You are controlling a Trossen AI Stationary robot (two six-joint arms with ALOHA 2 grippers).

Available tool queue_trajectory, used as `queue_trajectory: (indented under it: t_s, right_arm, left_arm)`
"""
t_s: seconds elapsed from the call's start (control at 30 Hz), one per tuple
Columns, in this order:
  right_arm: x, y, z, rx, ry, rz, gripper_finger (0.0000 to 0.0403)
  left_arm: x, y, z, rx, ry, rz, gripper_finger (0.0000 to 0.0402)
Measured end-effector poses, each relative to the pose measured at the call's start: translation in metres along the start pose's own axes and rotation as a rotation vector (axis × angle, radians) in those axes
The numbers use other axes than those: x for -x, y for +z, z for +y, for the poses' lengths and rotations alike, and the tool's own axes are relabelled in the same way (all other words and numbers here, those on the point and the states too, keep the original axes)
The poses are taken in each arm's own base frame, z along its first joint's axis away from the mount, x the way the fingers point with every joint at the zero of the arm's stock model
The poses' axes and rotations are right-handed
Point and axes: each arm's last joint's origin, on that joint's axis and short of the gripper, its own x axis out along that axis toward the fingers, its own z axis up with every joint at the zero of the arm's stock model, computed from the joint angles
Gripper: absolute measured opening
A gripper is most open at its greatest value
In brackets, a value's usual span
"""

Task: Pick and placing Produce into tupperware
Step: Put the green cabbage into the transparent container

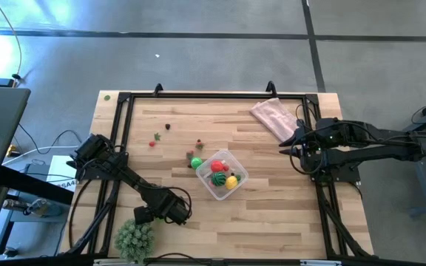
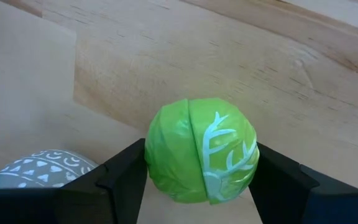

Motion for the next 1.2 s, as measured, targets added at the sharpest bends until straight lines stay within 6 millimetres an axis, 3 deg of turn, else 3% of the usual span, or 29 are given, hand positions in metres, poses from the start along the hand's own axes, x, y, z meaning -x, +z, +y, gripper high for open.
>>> queue_trajectory:
  t_s: [0.4, 0.77, 1.2]
  right_arm:
    - [0.0, 0.0, 0.0, 0.0, 0.0, 0.0, 0.0105]
    - [0.0, 0.0, 0.0, 0.0, 0.0, 0.0, 0.0105]
    - [0.0, 0.0, 0.0, 0.0, 0.0, 0.0, 0.0105]
  left_arm:
    - [0.011, 0.003, 0.002, -0.004, -0.1, -0.047, 0.0227]
    - [0.048, 0.017, 0.003, -0.007, -0.427, -0.178, 0.0227]
    - [0.126, 0.069, -0.057, -0.276, -0.549, -0.287, 0.0228]
